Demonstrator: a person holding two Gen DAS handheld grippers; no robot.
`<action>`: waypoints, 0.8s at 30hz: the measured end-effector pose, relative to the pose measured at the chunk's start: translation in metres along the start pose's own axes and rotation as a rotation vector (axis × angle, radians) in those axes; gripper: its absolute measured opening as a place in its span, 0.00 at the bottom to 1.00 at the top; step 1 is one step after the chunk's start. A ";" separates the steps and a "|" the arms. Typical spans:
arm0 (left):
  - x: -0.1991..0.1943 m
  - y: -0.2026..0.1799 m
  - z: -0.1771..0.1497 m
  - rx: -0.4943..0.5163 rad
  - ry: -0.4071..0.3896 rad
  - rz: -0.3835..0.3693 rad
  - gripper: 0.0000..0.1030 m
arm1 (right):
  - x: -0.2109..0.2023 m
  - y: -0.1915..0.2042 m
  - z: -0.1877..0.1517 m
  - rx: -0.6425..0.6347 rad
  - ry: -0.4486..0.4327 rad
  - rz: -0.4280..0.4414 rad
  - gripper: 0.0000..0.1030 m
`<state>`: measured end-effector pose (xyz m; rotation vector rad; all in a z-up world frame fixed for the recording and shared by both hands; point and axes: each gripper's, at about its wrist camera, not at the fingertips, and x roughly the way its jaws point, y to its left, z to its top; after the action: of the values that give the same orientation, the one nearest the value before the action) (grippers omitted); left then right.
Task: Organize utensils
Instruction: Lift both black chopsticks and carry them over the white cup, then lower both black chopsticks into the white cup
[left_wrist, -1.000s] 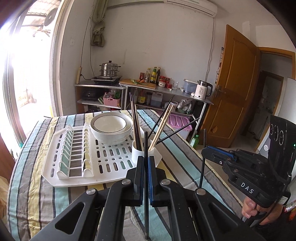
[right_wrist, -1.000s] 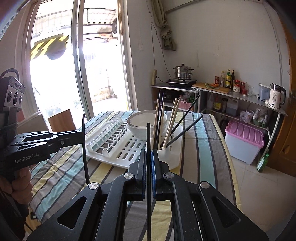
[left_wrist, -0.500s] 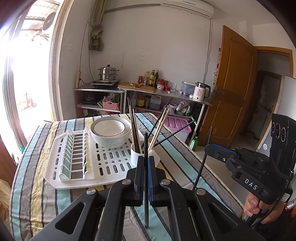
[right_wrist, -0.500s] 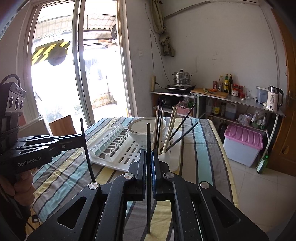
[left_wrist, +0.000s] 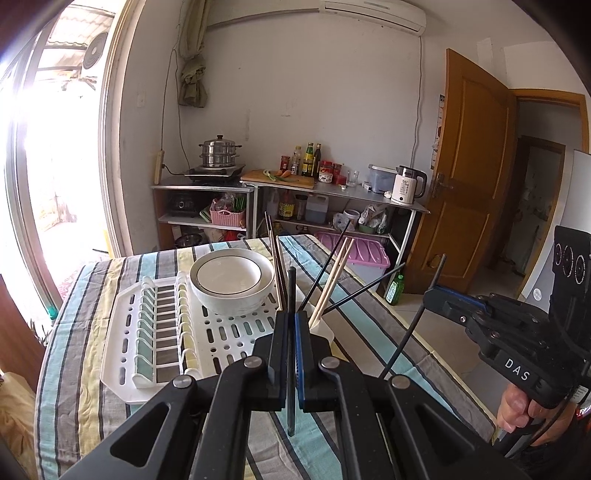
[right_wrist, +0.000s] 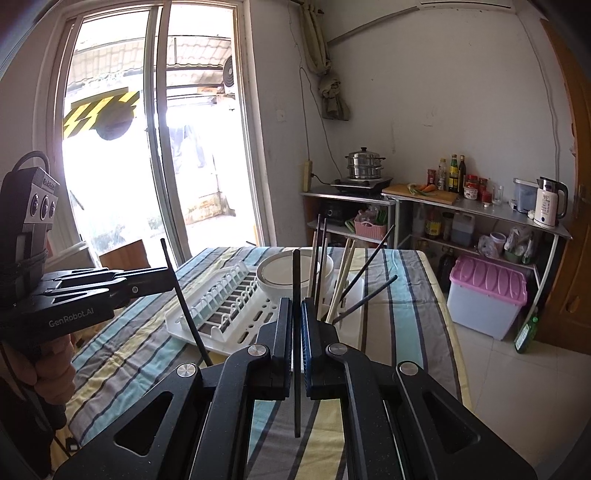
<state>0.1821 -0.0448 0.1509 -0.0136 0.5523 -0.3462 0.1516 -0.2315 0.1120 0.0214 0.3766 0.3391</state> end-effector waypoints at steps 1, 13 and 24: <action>0.001 0.001 0.004 0.002 -0.001 0.001 0.03 | 0.001 0.000 0.003 -0.001 -0.003 0.001 0.04; 0.024 0.014 0.057 0.006 -0.005 -0.011 0.03 | 0.019 0.003 0.043 -0.024 -0.048 0.004 0.04; 0.052 0.018 0.102 -0.001 -0.028 -0.028 0.03 | 0.044 -0.007 0.068 -0.013 -0.073 -0.011 0.04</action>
<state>0.2820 -0.0529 0.2098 -0.0268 0.5252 -0.3725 0.2169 -0.2207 0.1588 0.0188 0.3021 0.3292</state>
